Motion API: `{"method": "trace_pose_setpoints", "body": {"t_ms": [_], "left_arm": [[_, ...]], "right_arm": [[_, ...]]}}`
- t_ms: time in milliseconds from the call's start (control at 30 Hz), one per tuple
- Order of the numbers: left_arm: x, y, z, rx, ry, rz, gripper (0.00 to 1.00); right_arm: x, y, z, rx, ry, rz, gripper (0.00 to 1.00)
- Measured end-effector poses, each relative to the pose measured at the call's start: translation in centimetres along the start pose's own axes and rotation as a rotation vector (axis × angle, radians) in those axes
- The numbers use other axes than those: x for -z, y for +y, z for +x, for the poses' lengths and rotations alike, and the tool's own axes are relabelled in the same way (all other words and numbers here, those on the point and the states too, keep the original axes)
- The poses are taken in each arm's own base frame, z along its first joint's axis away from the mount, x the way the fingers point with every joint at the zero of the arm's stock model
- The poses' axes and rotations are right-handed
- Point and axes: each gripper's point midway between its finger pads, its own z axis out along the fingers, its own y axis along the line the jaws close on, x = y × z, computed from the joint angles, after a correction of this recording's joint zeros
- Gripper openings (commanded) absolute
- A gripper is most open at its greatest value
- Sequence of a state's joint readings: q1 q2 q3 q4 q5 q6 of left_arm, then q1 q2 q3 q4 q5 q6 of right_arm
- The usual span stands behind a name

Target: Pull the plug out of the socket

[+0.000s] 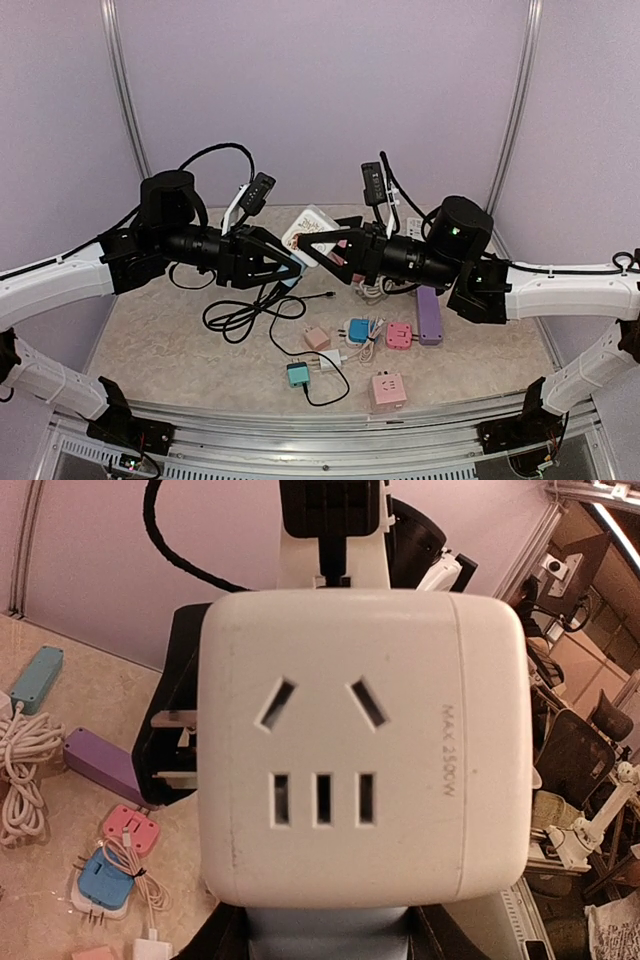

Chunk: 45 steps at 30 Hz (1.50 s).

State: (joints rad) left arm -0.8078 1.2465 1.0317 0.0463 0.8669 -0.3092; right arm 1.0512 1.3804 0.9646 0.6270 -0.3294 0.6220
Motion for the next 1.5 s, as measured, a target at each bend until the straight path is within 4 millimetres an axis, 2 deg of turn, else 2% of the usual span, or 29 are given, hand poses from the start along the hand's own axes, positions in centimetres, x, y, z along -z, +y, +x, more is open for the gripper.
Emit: {"method": "trace_pose_setpoints", "body": {"t_ms": [67, 100, 167, 233, 333, 533, 800, 933, 1133, 1400, 1500], "left_arm": [[0.0, 0.0, 0.1, 0.003, 0.003, -0.001, 0.0], [0.0, 0.1, 0.1, 0.003, 0.005, -0.002, 0.0], [0.0, 0.1, 0.3, 0.001, 0.01, -0.004, 0.0], [0.0, 0.3, 0.4, -0.005, 0.013, -0.012, 0.0], [0.2, 0.7, 0.5, -0.001, 0.015, -0.034, 0.0], [1.5, 1.7, -0.6, -0.004, -0.022, -0.095, 0.0], [1.6, 1.1, -0.5, -0.002, -0.015, -0.062, 0.0], [1.5, 0.8, -0.2, 0.006, -0.003, -0.035, 0.0], [1.2, 0.8, 0.2, 0.017, 0.012, -0.013, 0.0], [1.1, 0.8, 0.4, 0.023, 0.019, -0.009, 0.0], [1.0, 0.9, 0.6, 0.032, 0.027, -0.007, 0.0]], "right_arm": [[0.0, -0.1, 0.1, -0.002, -0.001, 0.004, 0.47], [0.0, -0.1, 0.1, -0.003, -0.001, 0.006, 0.55], [0.0, -0.2, 0.2, -0.006, 0.0, 0.008, 0.8], [0.0, -0.2, 0.3, -0.007, 0.004, 0.011, 0.91], [0.1, -0.7, 0.3, -0.013, 0.0, 0.037, 0.95], [0.7, -1.8, 0.0, -0.025, -0.013, 0.102, 0.99], [1.4, -1.1, -0.8, -0.01, -0.022, 0.09, 0.99], [1.4, -1.1, -0.8, -0.005, -0.02, 0.085, 0.93], [1.4, -0.6, -1.0, 0.0, -0.021, 0.059, 0.74], [1.1, -0.4, -0.7, -0.007, -0.014, 0.022, 0.7], [0.8, -0.2, -0.4, -0.021, -0.009, -0.002, 0.6]]}}
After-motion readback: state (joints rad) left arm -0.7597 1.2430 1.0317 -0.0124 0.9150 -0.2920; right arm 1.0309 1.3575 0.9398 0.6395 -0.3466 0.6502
